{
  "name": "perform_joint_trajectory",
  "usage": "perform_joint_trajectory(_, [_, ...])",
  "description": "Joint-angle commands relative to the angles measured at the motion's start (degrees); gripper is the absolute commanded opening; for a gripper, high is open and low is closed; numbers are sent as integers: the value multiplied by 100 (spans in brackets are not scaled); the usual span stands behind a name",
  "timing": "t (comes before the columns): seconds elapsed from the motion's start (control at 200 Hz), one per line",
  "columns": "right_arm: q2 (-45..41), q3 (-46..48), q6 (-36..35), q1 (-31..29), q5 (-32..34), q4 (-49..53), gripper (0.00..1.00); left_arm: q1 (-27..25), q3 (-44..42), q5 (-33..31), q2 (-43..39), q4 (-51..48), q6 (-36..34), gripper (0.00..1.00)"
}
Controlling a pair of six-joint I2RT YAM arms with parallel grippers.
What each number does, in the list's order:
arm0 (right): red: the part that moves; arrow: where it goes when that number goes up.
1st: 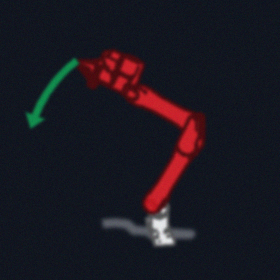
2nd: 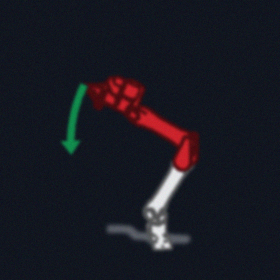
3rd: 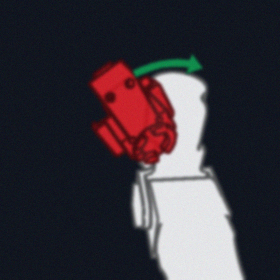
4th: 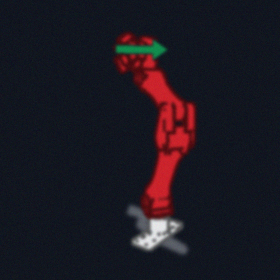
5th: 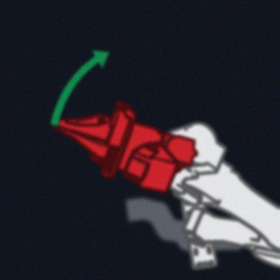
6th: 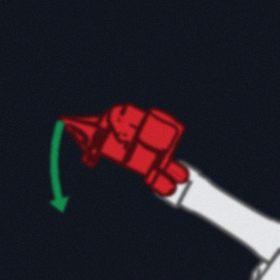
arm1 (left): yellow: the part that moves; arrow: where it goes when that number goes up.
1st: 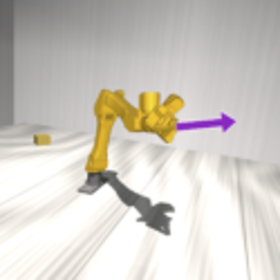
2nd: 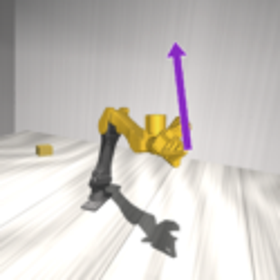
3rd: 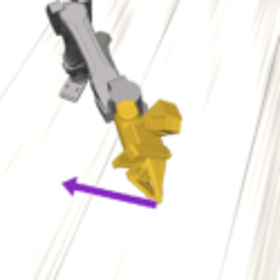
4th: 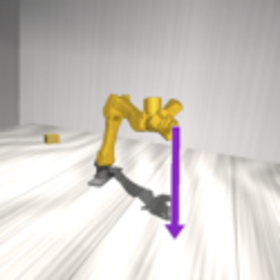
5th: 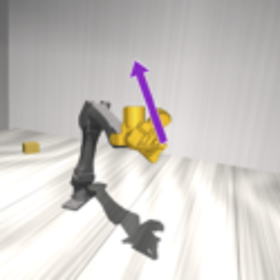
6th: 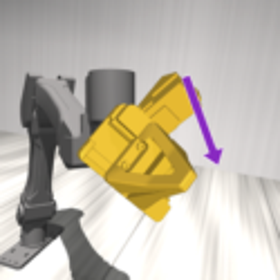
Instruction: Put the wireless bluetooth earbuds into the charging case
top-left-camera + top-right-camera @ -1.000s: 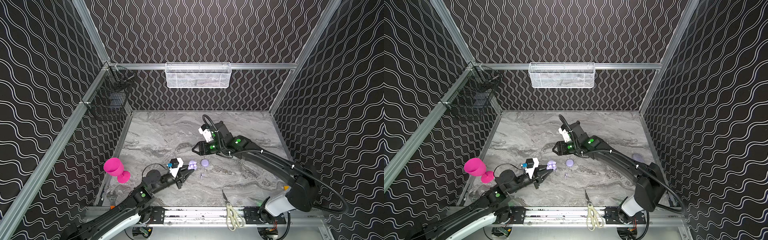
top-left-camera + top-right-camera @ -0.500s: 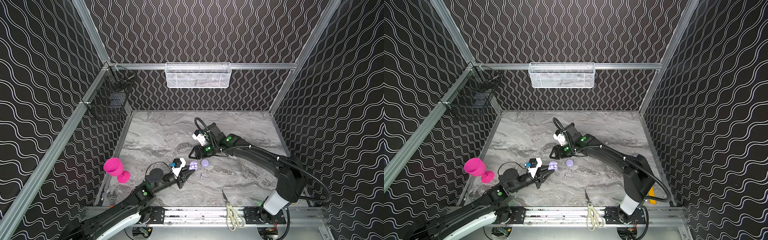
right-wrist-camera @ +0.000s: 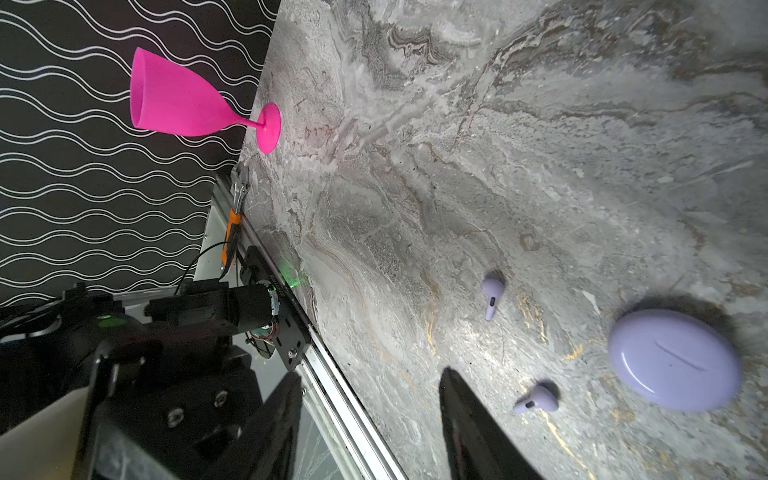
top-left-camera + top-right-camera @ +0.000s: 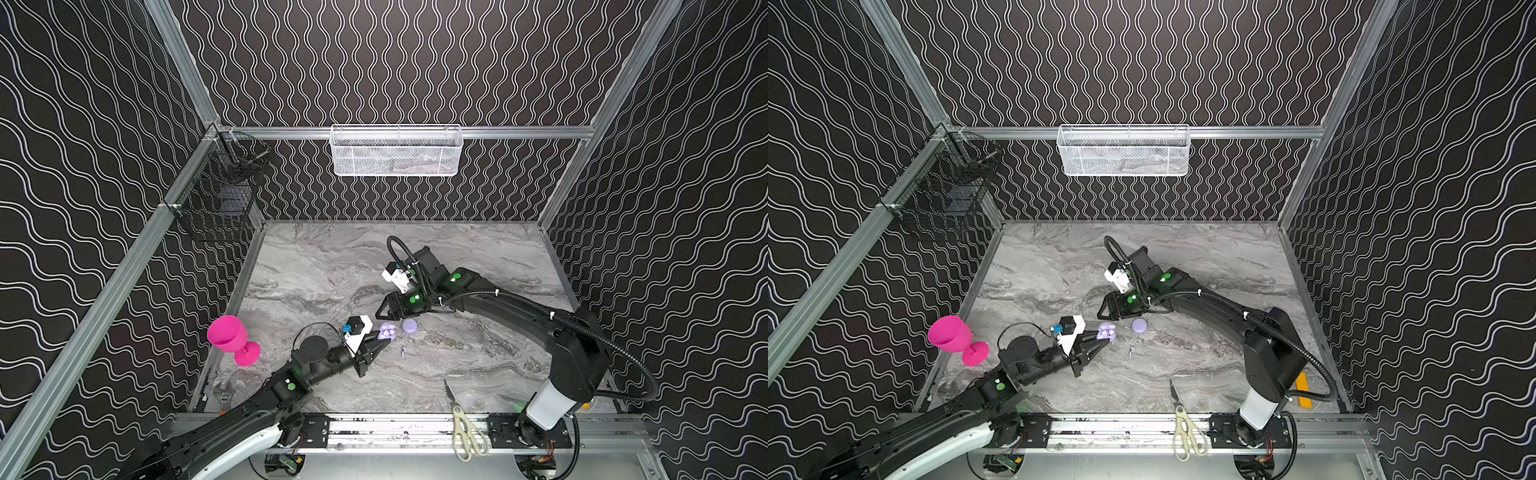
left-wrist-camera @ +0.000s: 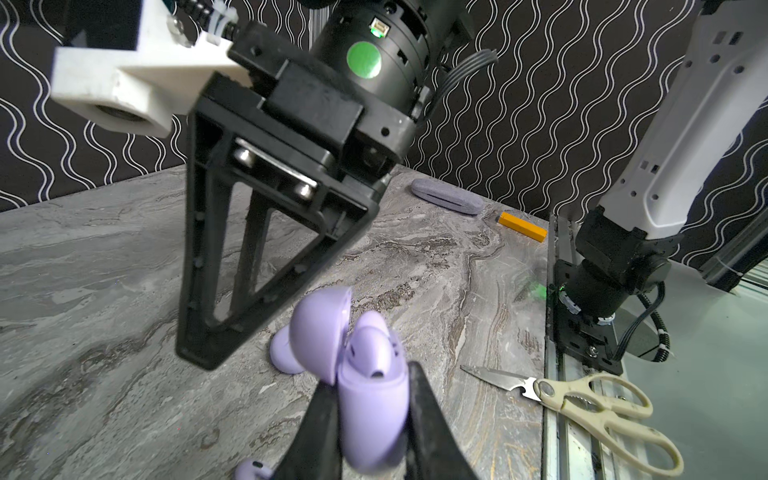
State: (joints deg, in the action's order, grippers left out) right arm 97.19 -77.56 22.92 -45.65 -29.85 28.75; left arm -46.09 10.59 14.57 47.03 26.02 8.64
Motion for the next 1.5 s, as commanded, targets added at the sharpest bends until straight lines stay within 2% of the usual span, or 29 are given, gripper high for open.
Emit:
perform_joint_trajectory(0.0, [19,23,-58,-5,-160,-39,56,3,57,-73,-43,165,-82,15])
perform_joint_trajectory(0.365, [72,73,-77,-57,-346,-63,56,-1,66,-173,-52,91,-88,15])
perform_joint_trajectory(1.181, [-130,338,-130,-129,-259,-133,55,3,57,-375,-174,-71,-82,14])
perform_joint_trajectory(1.496, [-591,738,162,-46,240,-564,59,-1,75,-487,-133,-99,-57,14])
